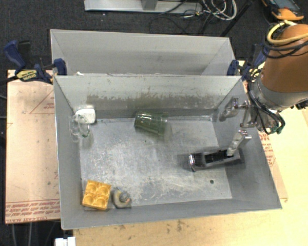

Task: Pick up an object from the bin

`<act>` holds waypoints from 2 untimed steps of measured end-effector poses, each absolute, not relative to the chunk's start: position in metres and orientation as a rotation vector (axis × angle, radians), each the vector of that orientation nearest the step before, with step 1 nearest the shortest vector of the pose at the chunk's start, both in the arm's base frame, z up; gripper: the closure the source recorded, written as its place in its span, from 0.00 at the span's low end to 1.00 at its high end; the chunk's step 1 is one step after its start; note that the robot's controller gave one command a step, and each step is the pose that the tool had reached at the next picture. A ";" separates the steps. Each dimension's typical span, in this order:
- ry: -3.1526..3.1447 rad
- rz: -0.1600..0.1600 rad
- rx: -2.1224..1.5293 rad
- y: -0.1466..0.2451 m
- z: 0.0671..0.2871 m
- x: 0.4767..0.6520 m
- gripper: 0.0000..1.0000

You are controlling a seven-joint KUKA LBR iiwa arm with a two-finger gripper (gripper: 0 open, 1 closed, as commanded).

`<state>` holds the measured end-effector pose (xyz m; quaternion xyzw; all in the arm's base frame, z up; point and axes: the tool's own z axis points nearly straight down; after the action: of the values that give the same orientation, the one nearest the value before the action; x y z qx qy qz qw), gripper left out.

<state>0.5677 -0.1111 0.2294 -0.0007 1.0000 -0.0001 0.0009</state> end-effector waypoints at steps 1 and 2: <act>3.140 0.000 -0.002 -0.111 0.229 0.568 0.00; 3.109 0.005 -0.285 -0.108 0.117 0.530 1.00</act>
Offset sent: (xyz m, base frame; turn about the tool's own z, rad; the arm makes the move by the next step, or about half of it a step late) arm -0.0442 -0.0017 -0.1181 -0.1808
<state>0.5299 -0.1083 0.1169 -0.0912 0.9958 0.0016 0.0098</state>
